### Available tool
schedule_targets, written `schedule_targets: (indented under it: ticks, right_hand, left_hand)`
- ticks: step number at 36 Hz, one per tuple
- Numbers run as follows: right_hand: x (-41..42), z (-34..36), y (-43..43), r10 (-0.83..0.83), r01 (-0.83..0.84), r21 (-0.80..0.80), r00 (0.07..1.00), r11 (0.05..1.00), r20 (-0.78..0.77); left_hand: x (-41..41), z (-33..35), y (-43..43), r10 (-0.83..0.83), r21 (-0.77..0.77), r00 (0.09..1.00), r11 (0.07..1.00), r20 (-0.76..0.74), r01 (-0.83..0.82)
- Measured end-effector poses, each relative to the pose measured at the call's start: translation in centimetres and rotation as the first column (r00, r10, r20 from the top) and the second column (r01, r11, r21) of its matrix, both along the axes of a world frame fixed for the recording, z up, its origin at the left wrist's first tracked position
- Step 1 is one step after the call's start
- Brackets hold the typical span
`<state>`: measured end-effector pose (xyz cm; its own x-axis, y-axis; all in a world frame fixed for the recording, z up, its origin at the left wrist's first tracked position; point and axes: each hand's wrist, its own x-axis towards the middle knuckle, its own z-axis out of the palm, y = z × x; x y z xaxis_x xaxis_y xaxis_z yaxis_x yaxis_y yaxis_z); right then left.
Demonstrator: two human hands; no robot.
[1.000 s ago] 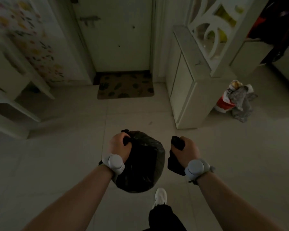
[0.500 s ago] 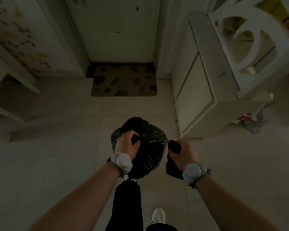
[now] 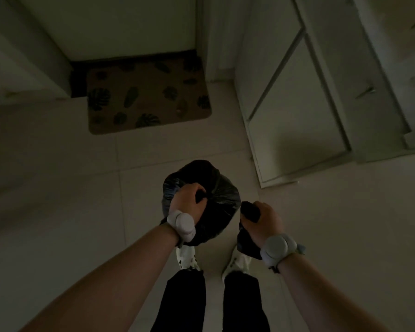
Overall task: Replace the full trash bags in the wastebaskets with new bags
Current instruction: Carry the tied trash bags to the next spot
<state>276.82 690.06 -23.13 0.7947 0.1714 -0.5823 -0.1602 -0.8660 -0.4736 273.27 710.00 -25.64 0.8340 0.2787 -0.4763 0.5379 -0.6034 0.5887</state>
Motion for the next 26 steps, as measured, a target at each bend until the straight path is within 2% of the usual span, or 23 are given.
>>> schedule_targets:
  ticks: [8,17,26]
  right_hand:
    - [4.7,-9.2,-0.2,0.009,-0.012,-0.087,0.999,0.996,-0.035]
    - [9.7,-22.2,-1.0,0.036,-0.045,-0.073,0.992,0.996,-0.118]
    - [13.3,-30.6,-1.7,0.030,-0.035,-0.051,0.996,0.998,-0.087]
  left_hand:
    - [6.0,-9.6,0.4,-0.056,-0.001,0.997,0.998,-0.059,0.056]
    - [11.6,-23.1,-1.1,-0.003,0.011,1.000,1.000,-0.028,0.004]
    - [15.2,-32.7,-3.0,0.013,-0.034,0.999,0.999,-0.032,-0.014]
